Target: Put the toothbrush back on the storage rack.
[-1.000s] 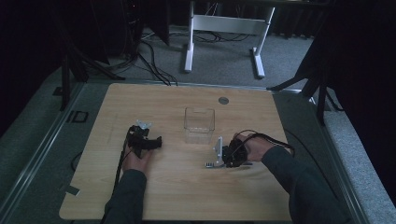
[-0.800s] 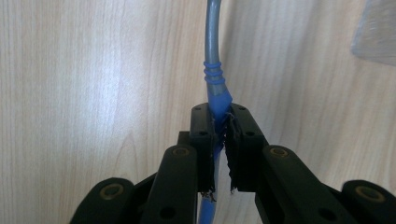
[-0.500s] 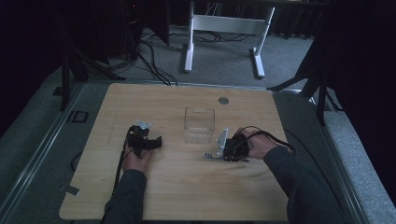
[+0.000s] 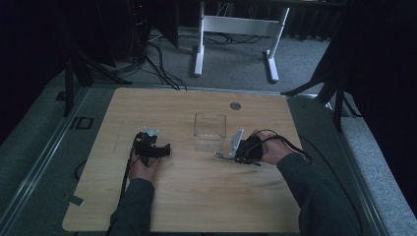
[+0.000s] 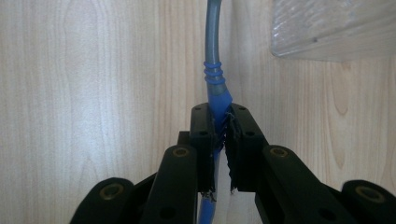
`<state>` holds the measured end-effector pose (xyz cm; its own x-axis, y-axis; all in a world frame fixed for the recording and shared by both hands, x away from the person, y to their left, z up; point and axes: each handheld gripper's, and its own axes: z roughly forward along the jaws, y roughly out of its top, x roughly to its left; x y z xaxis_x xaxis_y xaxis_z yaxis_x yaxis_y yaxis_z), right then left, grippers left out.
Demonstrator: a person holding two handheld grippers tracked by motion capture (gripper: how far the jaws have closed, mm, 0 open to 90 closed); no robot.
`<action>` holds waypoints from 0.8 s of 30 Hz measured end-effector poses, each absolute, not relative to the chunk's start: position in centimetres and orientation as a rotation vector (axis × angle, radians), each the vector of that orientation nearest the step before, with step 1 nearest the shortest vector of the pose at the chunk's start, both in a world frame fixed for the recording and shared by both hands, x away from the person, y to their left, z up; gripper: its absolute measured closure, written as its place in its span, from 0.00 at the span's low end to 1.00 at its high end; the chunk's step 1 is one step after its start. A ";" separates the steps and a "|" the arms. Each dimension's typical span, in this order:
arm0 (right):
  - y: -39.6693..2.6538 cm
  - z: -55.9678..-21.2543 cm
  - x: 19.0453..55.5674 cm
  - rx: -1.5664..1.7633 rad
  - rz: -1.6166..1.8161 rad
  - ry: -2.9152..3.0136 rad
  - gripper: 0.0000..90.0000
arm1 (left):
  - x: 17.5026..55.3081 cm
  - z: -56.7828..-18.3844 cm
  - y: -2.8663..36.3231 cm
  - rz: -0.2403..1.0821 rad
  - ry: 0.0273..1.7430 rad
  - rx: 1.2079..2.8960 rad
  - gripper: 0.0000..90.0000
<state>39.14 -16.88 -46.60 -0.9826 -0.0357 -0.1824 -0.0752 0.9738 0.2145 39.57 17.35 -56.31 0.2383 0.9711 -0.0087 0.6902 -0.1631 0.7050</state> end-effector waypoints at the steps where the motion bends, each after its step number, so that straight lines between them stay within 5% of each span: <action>1: -17.0 -46.6 39.2 -0.081 0.339 2.941 0.91 | 39.6 -56.3 17.4 0.615 1.516 1.926 0.14; 24: -19.2 -46.6 40.3 0.079 0.335 2.922 0.91 | 39.6 -56.3 17.4 0.615 1.516 1.927 0.14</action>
<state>40.34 -19.15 -46.61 -0.9788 0.0751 -0.1906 0.0300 0.9729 0.2292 39.57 17.35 -56.31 0.2387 0.9710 -0.0083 0.6903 -0.1637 0.7047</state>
